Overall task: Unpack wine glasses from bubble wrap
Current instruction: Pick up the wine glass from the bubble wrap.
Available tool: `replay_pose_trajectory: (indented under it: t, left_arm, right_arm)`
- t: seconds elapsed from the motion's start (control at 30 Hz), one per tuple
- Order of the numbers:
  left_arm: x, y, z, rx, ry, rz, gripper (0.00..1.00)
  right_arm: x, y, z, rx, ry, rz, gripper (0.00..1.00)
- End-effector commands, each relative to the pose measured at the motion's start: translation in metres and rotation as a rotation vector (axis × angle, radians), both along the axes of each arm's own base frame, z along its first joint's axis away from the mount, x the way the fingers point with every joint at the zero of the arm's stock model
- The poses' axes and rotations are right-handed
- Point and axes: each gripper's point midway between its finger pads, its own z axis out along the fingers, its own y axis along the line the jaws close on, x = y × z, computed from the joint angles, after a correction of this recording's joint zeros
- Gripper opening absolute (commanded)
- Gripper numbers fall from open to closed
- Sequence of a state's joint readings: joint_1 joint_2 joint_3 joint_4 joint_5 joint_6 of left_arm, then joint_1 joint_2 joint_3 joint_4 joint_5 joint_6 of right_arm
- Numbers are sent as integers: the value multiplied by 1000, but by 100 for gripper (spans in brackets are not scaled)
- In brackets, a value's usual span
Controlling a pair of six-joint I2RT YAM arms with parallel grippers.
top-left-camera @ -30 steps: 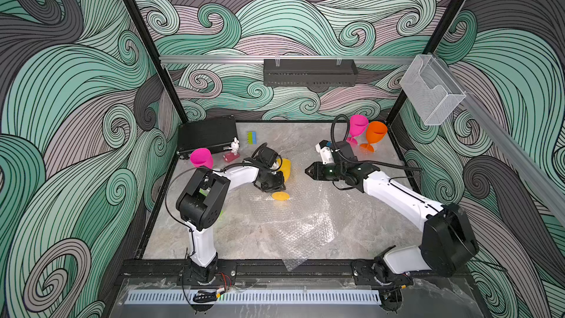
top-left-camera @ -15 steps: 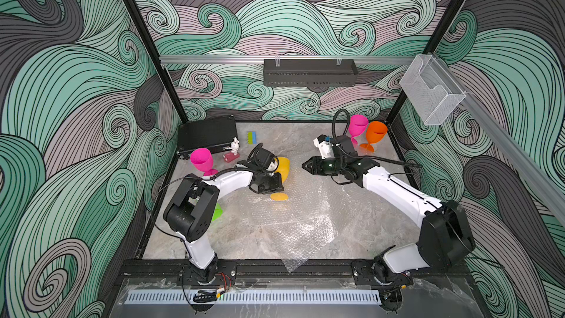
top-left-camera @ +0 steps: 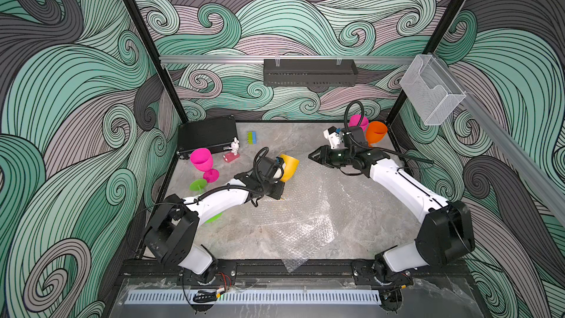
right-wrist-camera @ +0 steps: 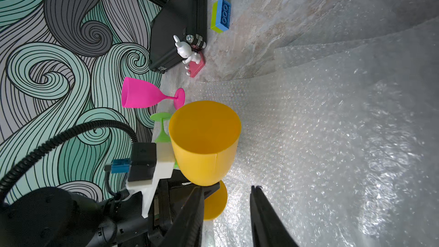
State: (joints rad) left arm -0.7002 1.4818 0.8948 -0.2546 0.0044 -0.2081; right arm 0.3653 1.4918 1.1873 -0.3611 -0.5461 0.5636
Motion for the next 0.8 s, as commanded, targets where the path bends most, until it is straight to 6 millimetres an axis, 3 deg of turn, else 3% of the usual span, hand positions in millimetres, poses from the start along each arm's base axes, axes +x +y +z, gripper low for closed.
replay_pose_trajectory:
  t: [0.0,0.2,0.27,0.57,0.77]
  left_arm:
    - [17,-1,28,92,-253,-31,0]
    - [7,-8,28,239,-408,-100,0]
    - [5,-10,42,247,-470,-101,0]
    - [3,-12,49,323,-570,-96,0]
    - [5,-16,54,353,-616,-100,0]
  right_arm:
    - [-6,2,-1,34,70,23,40]
    - [-13,8,-6,64,114,57,43]
    - [-14,9,-6,66,119,64,44]
    - [-22,12,-22,41,167,111,43]
    - [-26,17,-25,54,184,132,34]
